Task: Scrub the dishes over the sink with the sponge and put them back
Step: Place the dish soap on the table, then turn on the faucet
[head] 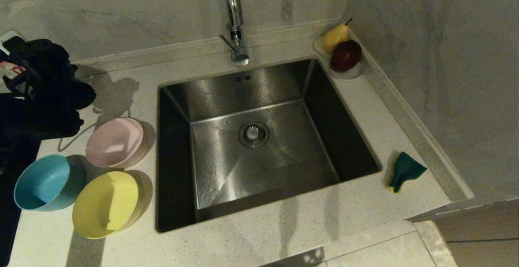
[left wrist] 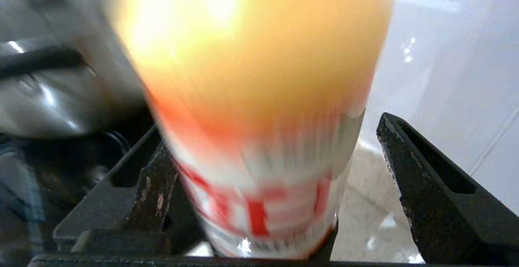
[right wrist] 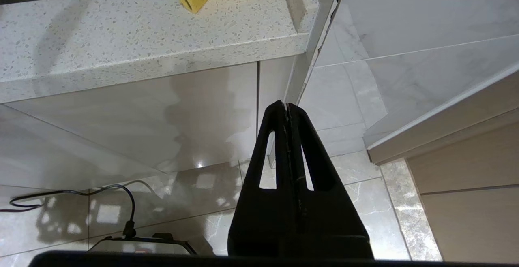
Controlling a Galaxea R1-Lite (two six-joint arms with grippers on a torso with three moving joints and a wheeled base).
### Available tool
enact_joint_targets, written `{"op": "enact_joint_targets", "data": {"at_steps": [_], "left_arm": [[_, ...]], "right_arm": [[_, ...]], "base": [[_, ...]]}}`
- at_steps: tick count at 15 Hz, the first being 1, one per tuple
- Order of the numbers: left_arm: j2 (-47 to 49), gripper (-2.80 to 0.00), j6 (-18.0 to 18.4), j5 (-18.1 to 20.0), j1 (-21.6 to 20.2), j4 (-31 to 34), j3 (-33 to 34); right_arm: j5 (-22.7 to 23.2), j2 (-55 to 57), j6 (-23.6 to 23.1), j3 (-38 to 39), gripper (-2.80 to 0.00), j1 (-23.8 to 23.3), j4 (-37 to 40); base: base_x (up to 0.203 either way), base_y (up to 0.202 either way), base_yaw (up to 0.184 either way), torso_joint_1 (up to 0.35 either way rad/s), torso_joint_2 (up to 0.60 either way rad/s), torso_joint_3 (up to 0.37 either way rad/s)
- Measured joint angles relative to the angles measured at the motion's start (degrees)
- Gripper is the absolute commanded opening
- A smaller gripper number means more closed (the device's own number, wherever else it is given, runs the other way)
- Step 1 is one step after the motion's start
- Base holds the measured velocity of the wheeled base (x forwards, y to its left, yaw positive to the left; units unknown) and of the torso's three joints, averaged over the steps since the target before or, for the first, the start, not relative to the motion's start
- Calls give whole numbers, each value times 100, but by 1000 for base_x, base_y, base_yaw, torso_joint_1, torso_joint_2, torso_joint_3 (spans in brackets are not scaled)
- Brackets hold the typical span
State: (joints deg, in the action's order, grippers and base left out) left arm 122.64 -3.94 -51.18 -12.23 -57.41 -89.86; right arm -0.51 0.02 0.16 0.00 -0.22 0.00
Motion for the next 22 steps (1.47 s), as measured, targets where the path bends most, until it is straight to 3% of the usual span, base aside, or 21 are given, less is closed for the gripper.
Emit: {"op": "enact_joint_targets", "data": {"at_steps": [6, 7, 11, 13, 15, 18, 22], "left_arm": [[-1399, 0, -22, 7, 0, 719, 472], [-1665, -280, -24, 7, 2, 860, 530], [-2703, -280, 33, 199, 2, 1493, 674], [-3250, -280, 74, 768, 18, 1989, 825], [-3793, -280, 87, 1360, 134, 2956, 928], [-4763, -280, 60, 2567, 470, 4741, 1178], [-6478, -280, 140, 4719, 782, 7114, 2012]], "right_arm": [[-4, 0, 0, 0, -280, 0, 0], [-1, 0, 2, 0, -280, 0, 2], [0, 0, 2, 0, -280, -2, 2], [0, 0, 0, 0, -280, -1, 0], [0, 0, 0, 0, -280, -2, 0], [-1, 0, 2, 0, -280, -2, 0], [-1, 0, 2, 0, -280, -5, 2]], "base": [[0, 0, 0, 0, 0, 0], [0, 0, 0, 0, 0, 0], [0, 0, 0, 0, 0, 0], [0, 0, 0, 0, 0, 0], [0, 0, 0, 0, 0, 0], [0, 0, 0, 0, 0, 0], [0, 0, 0, 0, 0, 0]]}}
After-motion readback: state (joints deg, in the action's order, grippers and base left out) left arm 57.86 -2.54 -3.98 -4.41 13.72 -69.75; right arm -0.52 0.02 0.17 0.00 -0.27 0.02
